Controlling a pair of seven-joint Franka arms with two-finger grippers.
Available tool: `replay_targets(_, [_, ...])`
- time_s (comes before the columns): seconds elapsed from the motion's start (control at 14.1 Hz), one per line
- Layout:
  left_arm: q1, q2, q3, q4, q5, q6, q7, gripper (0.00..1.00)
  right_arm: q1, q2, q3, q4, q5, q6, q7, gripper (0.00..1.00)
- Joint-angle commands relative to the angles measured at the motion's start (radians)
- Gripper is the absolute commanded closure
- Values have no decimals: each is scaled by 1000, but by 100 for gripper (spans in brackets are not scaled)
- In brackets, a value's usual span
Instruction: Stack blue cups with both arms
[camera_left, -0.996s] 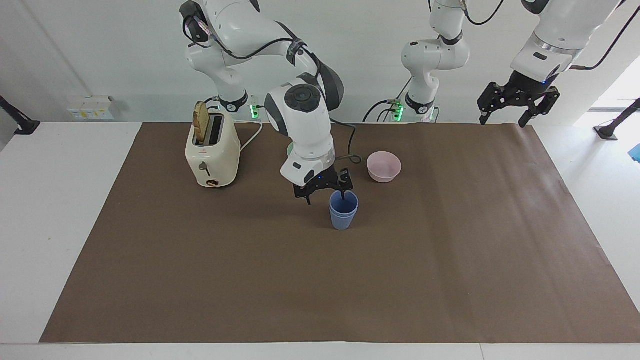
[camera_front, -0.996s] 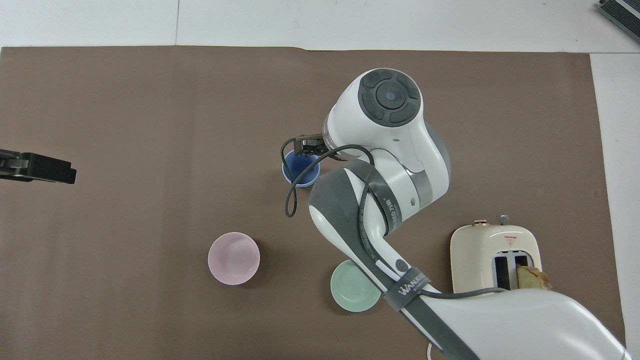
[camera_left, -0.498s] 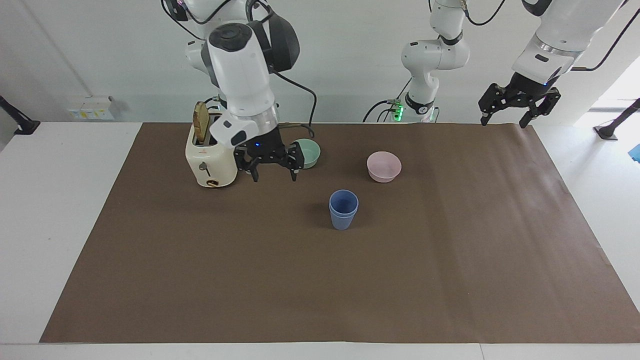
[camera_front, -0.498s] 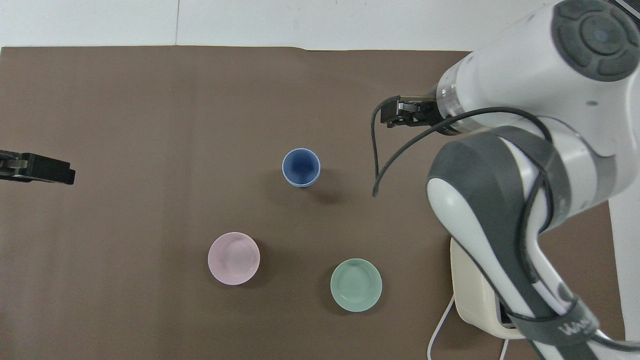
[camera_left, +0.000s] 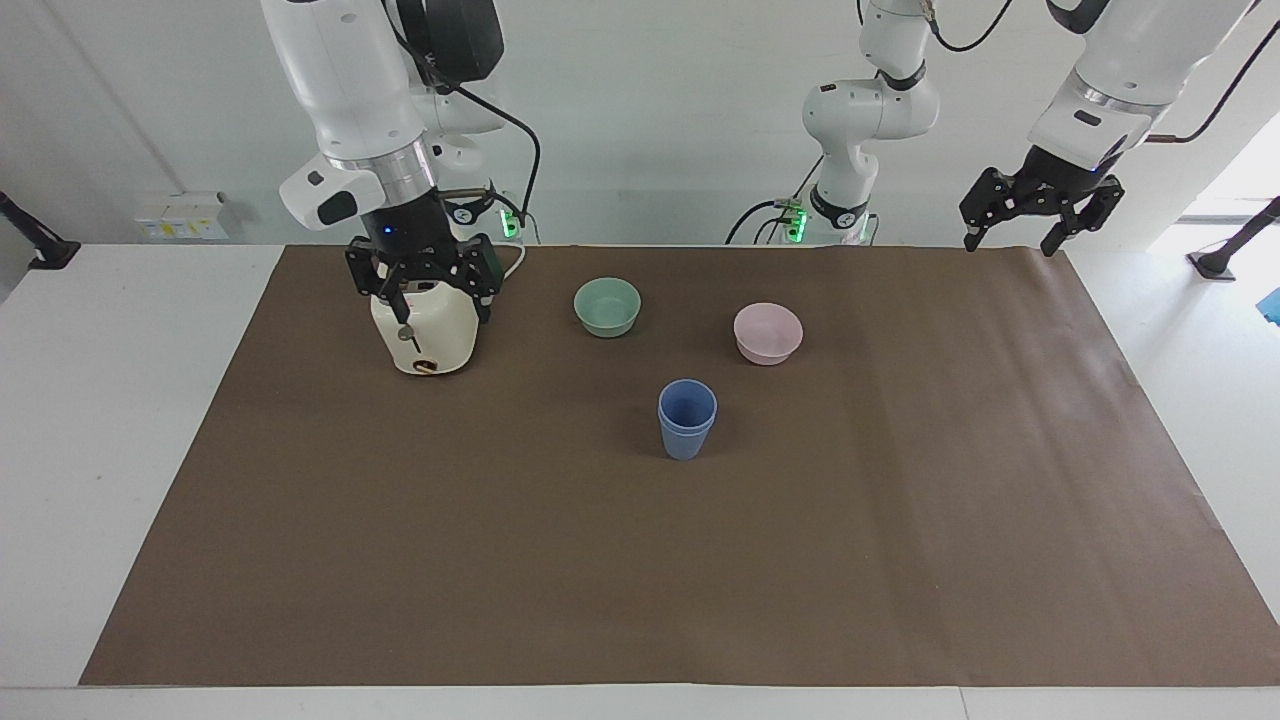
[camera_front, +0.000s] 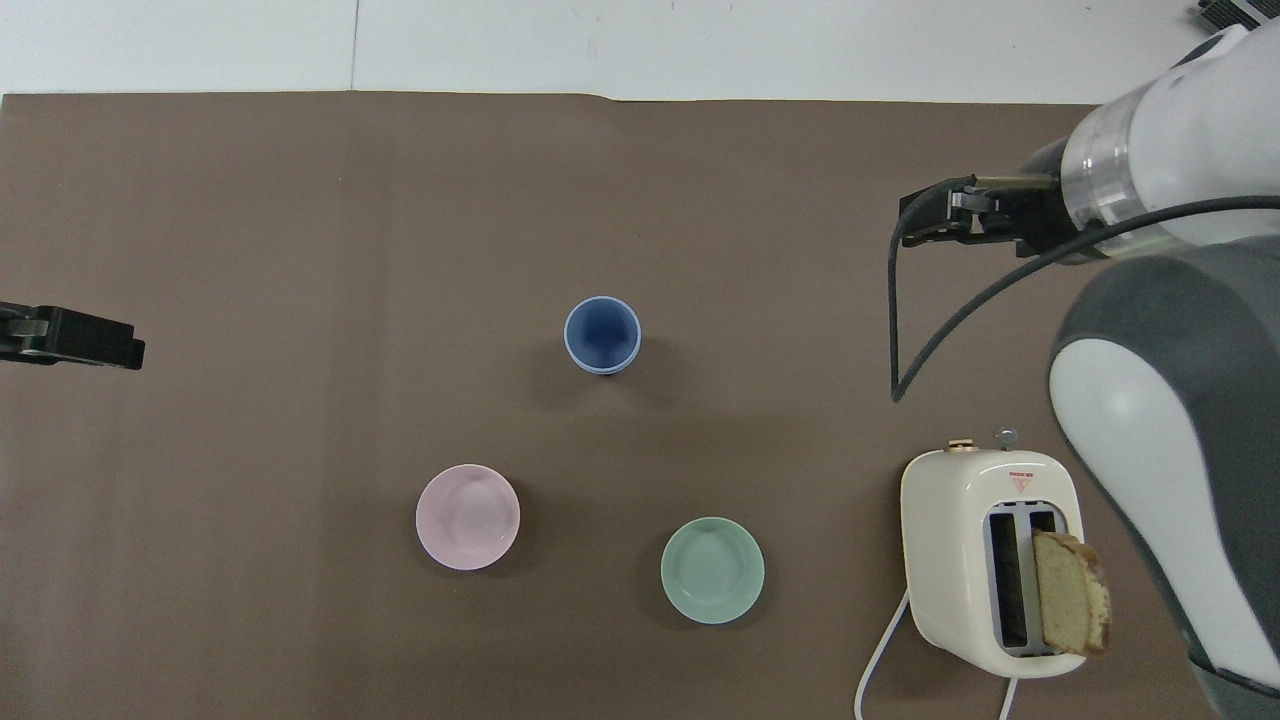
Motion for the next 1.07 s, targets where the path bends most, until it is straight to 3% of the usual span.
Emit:
replay_targets(0.0, [16, -7, -9, -23, -8, -4, 8, 0, -26, -63, -23, -21, -32, -35, -56, 0])
replay_targets(0.21, [19, -13, -9, -34, -10, -1, 7, 0, -64, -72, -42, -15, -32, -93, -124, 0])
replay_targets(0.78, [18, -14, -9, -43, -10, 5, -2, 0, -76, -105, -168, -26, -41, -95, -291, 0])
replay_targets(1.0, [21, -16, -9, -45, -10, 8, -7, 0, -76, -108, -180, -31, -36, -95, -297, 0])
